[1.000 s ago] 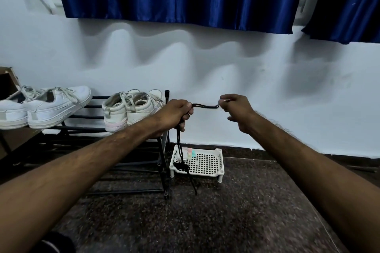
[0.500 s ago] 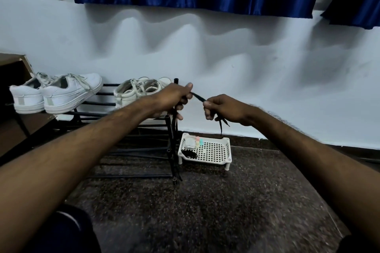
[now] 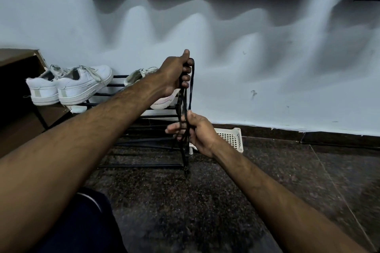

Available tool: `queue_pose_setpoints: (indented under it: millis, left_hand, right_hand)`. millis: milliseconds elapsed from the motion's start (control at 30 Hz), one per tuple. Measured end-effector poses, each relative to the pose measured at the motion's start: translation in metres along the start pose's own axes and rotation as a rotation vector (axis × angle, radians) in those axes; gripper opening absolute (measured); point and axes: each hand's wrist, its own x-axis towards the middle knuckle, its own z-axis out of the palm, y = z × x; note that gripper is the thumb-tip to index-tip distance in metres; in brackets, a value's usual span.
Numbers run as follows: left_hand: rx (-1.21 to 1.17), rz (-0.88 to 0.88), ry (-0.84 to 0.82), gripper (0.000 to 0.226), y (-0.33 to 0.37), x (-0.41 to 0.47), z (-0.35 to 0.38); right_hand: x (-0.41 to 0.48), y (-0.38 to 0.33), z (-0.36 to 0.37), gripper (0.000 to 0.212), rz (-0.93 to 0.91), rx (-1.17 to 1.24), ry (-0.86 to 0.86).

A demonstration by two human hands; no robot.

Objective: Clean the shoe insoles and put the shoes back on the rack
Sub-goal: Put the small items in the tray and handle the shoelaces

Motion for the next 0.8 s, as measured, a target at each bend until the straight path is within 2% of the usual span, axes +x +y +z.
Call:
queue_pose_setpoints:
  millis: [100,233,367,467,567,667,800]
  left_hand:
    - [0.056,0.018,0.054,0.041,0.001,-0.003,-0.007]
    - [0.166,0.033,0.136,0.041,0.003,-0.003,-0.022]
    - [0.411,0.082,0.242,0.043,-0.005,0.003,-0.040]
    - [0.584,0.138,0.281,0.051,-0.018,0.010,-0.056]
    - [0.942,0.233,0.316,0.048,-0.026,0.017,-0.071]
    - [1.297,0.362,0.205,0.032,-0.030,0.014,-0.077]
    - [1.493,0.288,-0.005,0.057,-0.034,0.008,-0.084]
  right_hand:
    - [0.006,0.002,0.001,0.032,-0.020,0.029,0.115]
    - [0.003,0.007,-0.009,0.023,-0.056,-0.149,0.207]
    - [-0.001,0.013,-0.020,0.036,-0.086,-0.476,0.129]
    - [-0.003,0.012,-0.023,0.043,-0.077,-0.507,0.095]
    - [-0.007,0.001,-0.023,0.051,-0.128,-0.624,0.067]
    - [-0.010,-0.012,-0.029,0.050,-0.193,-0.777,0.036]
    - [-0.011,-0.031,-0.047,0.047,-0.171,-0.844,0.019]
